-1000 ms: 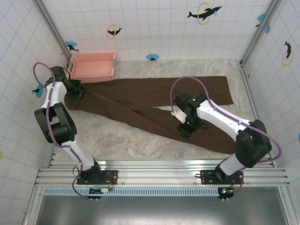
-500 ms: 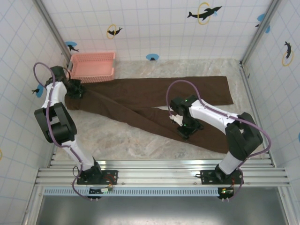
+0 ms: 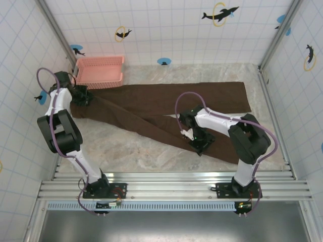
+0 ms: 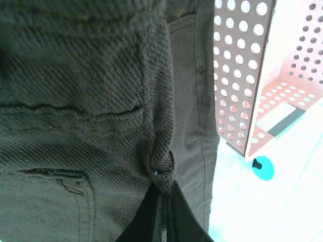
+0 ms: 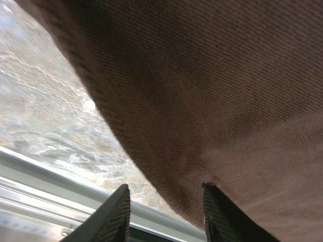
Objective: Roll up the long pants
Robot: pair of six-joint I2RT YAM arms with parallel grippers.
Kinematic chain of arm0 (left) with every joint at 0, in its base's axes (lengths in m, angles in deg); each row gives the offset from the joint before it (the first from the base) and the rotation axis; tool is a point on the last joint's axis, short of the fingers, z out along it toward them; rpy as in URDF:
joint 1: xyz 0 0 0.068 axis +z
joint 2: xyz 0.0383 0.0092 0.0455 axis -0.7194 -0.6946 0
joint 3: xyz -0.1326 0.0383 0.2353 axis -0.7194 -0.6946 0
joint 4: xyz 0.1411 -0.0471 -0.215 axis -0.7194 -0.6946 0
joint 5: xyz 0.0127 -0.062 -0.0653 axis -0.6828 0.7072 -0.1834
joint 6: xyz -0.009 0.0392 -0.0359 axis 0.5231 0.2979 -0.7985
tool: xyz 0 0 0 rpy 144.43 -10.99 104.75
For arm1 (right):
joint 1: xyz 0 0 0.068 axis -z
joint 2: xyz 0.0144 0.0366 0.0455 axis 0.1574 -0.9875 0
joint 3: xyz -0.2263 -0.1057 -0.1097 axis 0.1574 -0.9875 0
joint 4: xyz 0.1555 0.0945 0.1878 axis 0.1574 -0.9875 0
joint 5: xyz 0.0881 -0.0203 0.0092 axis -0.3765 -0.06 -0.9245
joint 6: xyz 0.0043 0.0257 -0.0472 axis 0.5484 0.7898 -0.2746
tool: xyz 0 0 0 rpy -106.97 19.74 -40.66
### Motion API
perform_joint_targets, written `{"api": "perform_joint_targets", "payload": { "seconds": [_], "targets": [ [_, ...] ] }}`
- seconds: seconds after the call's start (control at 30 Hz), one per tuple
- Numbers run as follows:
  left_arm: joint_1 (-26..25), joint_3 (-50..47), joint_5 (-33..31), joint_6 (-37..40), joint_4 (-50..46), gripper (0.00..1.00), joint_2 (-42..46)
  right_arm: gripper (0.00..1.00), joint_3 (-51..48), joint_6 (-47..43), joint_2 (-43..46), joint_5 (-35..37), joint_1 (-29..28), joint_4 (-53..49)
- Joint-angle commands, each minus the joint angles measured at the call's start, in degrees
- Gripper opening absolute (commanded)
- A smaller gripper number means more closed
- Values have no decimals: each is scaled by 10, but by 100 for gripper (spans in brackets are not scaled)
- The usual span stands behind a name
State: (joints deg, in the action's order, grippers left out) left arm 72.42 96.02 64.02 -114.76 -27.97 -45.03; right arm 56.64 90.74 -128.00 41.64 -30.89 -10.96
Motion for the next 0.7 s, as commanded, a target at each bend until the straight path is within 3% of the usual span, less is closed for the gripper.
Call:
{"api": "perform_joint_targets", "payload": {
  "seconds": [0.0, 0.17, 0.27, 0.47, 0.67],
  "targets": [
    [8, -8, 11, -16, 11, 0, 1, 33, 15, 16, -17, 26, 1, -29],
    [14, -8, 8, -19, 10, 0, 9, 17, 29, 41, -20, 52, 26, -47],
    [17, -7, 7, -20, 10, 0, 11, 2, 39, 38, -18, 53, 42, -54],
    [21, -9, 0, -23, 5, 0, 19, 0, 84, 10, 3, 117, 62, -85],
    [29, -11, -14, -28, 2, 0, 37, 0, 242, -42, -1, 172, 110, -129]
  ]
}}
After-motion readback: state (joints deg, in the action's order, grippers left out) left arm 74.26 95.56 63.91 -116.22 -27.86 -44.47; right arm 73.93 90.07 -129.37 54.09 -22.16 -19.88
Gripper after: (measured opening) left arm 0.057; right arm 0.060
